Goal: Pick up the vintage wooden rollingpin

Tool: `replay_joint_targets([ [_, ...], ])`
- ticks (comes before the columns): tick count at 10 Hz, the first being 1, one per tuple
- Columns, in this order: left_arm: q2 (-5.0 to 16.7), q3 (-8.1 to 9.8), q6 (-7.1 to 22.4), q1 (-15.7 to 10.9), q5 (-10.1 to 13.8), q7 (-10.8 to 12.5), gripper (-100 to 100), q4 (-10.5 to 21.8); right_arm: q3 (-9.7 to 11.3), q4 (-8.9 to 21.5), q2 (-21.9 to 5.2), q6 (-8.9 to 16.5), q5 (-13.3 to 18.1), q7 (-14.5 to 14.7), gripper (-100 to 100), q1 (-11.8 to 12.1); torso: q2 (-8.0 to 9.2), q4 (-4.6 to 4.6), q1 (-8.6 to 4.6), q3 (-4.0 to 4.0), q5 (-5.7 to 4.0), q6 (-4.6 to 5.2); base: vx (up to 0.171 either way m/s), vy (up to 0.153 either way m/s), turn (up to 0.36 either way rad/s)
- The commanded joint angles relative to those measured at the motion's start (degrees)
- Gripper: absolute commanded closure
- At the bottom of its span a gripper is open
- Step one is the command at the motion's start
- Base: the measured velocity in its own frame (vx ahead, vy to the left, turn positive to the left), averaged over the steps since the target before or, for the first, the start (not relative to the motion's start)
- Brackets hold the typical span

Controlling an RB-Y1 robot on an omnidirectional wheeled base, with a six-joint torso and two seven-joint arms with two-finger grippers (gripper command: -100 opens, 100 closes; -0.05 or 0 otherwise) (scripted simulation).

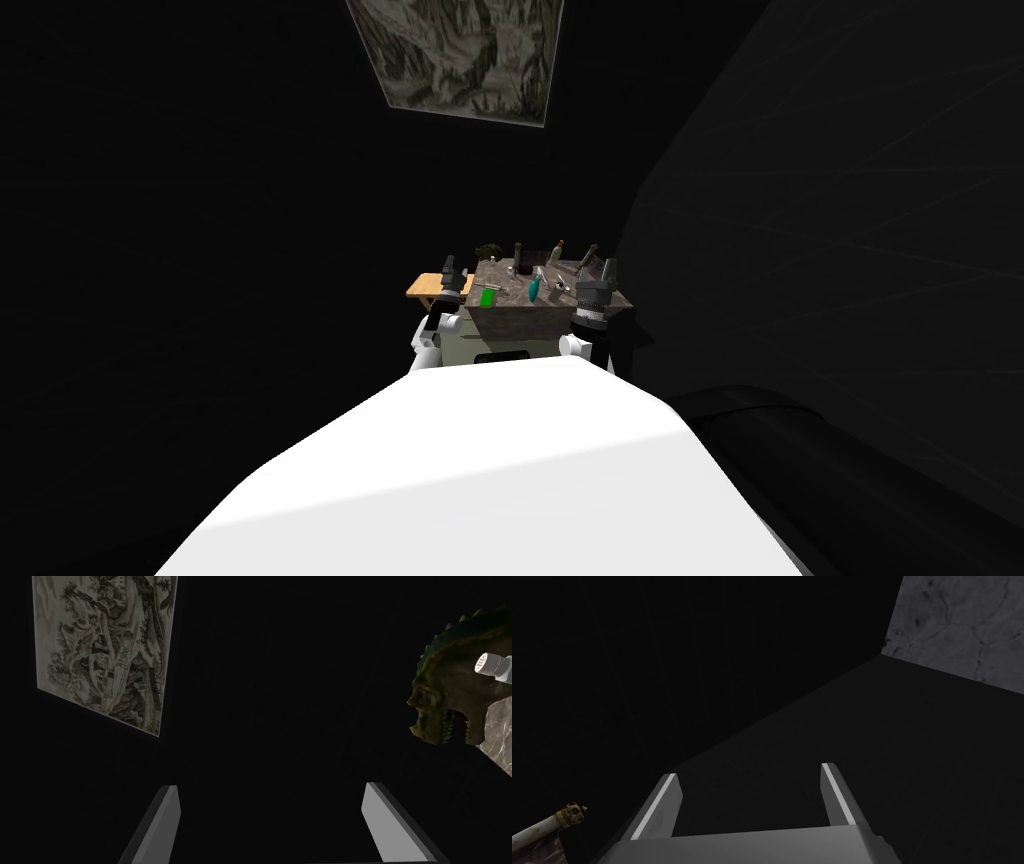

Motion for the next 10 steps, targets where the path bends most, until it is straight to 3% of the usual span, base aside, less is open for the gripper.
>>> replay_joint_targets([
  [1, 0.3, -0.17, 1.2, -1.9, 0.3, 0.2, -100, 2.5, 0.0, 0.0, 0.0, 0.0, 0.0, 0.0, 0, 0.0, 0.00, 0.00, 0.00, 0.00, 0.00, 0.00, -0.033, 0.000, -0.018],
  [2, 0.6, -0.65, 3.6, -3.7, 0.7, 0.5, -100, 4.2, 0.0, 0.0, 0.0, 0.0, 0.0, 0.0, 0, 0.0, 0.00, 0.00, 0.00, 0.00, 0.00, -0.01, -0.042, 0.003, -0.034],
  [3, 0.6, -0.65, 3.7, -4.9, 0.7, 0.5, -100, 5.6, 0.0, 0.0, 0.0, 0.0, 0.0, 0.0, 0, 0.0, 0.02, 0.00, 0.01, 0.01, 0.00, 0.00, -0.033, 0.002, -0.021],
  [4, 0.8, -1.14, 6.2, -6.5, 1.2, 0.8, -100, 7.0, 0.0, 0.0, 0.0, 0.0, 0.0, 0.0, 0, 0.0, 0.00, 0.00, 0.00, 0.00, 0.00, -0.01, -0.033, -0.002, -0.033],
  [5, 0.8, -1.14, 6.2, -8.0, 1.2, 0.8, -100, 8.7, 0.0, 0.0, 0.0, 0.0, 0.0, 0.0, 0, 0.0, -0.01, 0.00, 0.00, 0.00, 0.00, -0.01, -0.028, 0.001, -0.022],
  [6, 1.0, -1.64, 8.6, -9.7, 1.7, 1.1, -100, 10.3, 0.0, 0.0, 0.0, 0.0, 0.0, 0.0, 0, 0.0, -0.02, 0.00, 0.00, -0.01, 0.00, -0.01, -0.038, 0.006, -0.049],
  [7, 1.0, -1.64, 8.8, -11.1, 1.7, 1.1, -100, 12.0, 0.0, 0.0, 0.0, 0.0, 0.0, 0.0, 0, 0.0, 0.00, 0.00, 0.01, 0.00, 0.00, 0.00, -0.030, 0.006, -0.022],
  [10, 1.1, -2.65, 13.2, -16.4, 2.8, 1.8, -100, 18.0, 0.0, 0.0, 0.0, 0.0, 0.0, 0.0, 0, 0.0, -0.03, -0.01, 0.03, -0.02, 0.00, -0.03, -0.029, 0.007, -0.036],
])
